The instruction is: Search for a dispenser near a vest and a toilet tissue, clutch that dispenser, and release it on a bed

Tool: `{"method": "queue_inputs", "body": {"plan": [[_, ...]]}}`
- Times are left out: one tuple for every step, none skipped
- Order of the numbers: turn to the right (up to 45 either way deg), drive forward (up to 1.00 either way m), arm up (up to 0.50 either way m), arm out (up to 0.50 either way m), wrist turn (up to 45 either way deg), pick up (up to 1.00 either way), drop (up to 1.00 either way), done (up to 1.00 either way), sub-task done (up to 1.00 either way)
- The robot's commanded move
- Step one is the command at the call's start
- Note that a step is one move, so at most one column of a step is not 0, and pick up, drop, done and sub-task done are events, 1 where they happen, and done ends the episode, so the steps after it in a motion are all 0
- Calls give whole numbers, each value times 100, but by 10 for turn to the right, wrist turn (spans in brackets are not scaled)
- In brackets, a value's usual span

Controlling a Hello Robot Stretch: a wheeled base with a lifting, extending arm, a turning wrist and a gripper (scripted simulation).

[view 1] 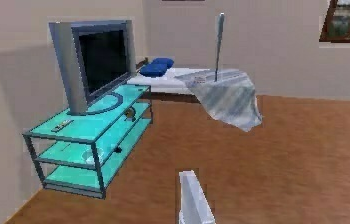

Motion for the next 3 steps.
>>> {"method": "queue_inputs", "body": {"plan": [[0, 100, 0, 0, 0, 0, 0, 0, 0], [0, 100, 0, 0, 0, 0, 0, 0, 0], [60, 0, 0, 0, 0, 0, 0, 0, 0]]}}
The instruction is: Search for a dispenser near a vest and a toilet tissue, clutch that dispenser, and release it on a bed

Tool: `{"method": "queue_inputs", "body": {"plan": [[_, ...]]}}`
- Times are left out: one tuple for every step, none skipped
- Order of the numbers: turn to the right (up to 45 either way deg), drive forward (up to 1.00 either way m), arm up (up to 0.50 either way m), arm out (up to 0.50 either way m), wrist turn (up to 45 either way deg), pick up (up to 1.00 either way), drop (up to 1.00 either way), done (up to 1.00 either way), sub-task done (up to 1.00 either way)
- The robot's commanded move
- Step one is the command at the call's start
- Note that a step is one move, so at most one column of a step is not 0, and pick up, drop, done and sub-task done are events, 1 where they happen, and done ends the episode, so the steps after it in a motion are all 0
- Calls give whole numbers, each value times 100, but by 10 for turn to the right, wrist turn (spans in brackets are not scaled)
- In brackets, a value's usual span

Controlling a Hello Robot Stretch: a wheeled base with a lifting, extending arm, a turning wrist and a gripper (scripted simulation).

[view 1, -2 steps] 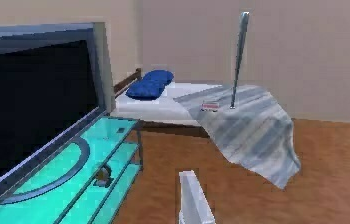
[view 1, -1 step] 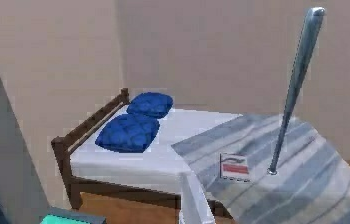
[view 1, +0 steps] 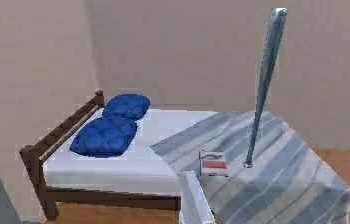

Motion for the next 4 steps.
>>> {"method": "queue_inputs", "body": {"plan": [[0, 55, 0, 0, 0, 0, 0, 0, 0], [-450, 0, 0, 0, 0, 0, 0, 0, 0], [-270, 0, 0, 0, 0, 0, 0, 0, 0], [0, 0, 0, 48, 0, 0, 0, 0, 0]]}}
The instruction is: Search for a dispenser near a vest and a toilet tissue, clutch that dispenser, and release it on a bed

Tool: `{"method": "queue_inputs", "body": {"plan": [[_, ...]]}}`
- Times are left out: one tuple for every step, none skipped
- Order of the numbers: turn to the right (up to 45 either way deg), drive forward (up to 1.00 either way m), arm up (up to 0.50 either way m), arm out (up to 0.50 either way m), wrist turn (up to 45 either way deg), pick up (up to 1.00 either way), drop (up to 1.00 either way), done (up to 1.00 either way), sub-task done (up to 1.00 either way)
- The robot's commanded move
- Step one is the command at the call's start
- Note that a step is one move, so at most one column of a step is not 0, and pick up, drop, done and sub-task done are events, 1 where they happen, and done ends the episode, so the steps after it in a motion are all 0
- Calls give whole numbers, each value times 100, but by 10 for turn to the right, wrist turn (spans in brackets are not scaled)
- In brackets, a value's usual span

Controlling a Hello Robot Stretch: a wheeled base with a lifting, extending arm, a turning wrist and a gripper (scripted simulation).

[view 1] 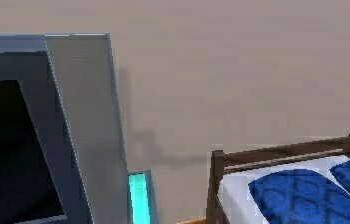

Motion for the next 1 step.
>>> {"method": "queue_inputs", "body": {"plan": [[0, 0, 0, 0, 450, 0, 0, 0, 0]]}}
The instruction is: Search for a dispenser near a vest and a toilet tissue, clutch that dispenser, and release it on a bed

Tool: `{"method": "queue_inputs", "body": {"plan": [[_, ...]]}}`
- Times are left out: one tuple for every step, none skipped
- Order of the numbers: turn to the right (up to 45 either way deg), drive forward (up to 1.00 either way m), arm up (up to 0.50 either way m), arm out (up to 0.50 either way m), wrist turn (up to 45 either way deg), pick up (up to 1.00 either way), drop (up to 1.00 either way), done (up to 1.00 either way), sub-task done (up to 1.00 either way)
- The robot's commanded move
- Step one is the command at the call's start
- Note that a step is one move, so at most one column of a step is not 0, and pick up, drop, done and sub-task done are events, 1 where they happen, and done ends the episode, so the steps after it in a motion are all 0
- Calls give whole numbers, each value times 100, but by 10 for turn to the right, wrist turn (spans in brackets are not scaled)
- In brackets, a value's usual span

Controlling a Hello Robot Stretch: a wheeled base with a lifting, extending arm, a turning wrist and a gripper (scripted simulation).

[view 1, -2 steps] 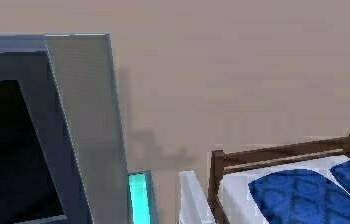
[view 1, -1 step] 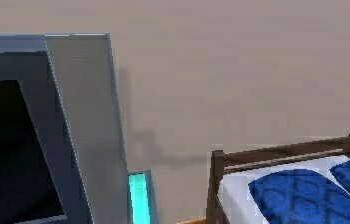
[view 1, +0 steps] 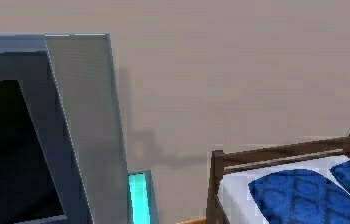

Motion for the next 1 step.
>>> {"method": "queue_inputs", "body": {"plan": [[0, 0, 0, 0, 270, 0, 0, 0, 0]]}}
